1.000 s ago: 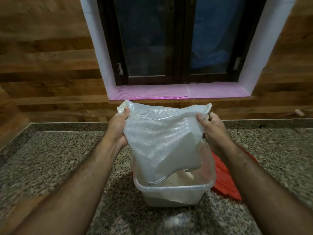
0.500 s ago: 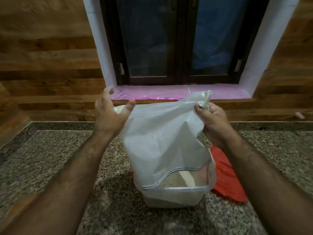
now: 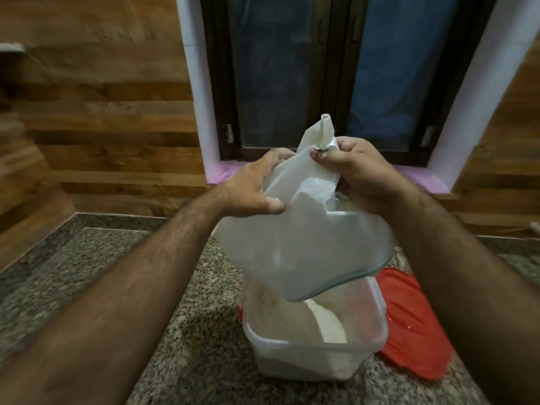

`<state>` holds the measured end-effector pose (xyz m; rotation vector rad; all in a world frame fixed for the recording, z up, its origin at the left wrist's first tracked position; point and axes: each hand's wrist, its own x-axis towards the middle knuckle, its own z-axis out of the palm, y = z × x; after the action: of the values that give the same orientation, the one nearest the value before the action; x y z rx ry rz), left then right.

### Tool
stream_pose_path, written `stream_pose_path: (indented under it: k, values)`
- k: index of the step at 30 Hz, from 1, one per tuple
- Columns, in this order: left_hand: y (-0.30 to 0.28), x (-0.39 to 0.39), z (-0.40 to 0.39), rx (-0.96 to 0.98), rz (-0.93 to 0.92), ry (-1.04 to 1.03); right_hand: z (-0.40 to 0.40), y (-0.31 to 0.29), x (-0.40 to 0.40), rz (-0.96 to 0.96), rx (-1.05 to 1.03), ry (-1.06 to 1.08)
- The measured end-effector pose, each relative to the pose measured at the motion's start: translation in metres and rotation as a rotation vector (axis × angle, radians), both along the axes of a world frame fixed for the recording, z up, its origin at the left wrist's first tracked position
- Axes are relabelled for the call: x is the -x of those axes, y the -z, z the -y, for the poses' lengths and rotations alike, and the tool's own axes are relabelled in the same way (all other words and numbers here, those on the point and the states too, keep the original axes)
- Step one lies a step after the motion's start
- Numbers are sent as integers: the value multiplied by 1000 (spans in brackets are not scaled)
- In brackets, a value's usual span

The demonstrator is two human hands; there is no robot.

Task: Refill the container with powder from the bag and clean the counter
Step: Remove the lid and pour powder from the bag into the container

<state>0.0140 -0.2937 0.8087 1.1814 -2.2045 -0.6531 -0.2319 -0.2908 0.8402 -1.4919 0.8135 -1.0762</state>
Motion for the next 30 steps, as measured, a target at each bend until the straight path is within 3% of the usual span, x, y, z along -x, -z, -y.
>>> stream_pose_path:
  k: [5, 8, 13, 17, 21, 25, 30]
  values:
    - [8, -8, -3, 214, -26, -105, -2, -12, -8, -73, 28, -8]
    - [15, -14, -10, 352, -69, -261, -3, -19, -16, -232, 151, 14]
    - [24, -40, -18, 374, -202, -528, -13, -33, -23, -458, 326, 189]
    - [23, -71, -31, 274, -431, -687, -22, -32, -34, -516, 326, 285]
    - [23, -109, -48, 112, -575, -864, -23, -13, -77, -675, 166, 160]
    - [35, -150, -71, -19, -612, -978, -18, 26, -130, -599, 78, 10]
    - [75, -205, -101, -224, -502, -1056, -4, 88, -202, -501, 12, 82]
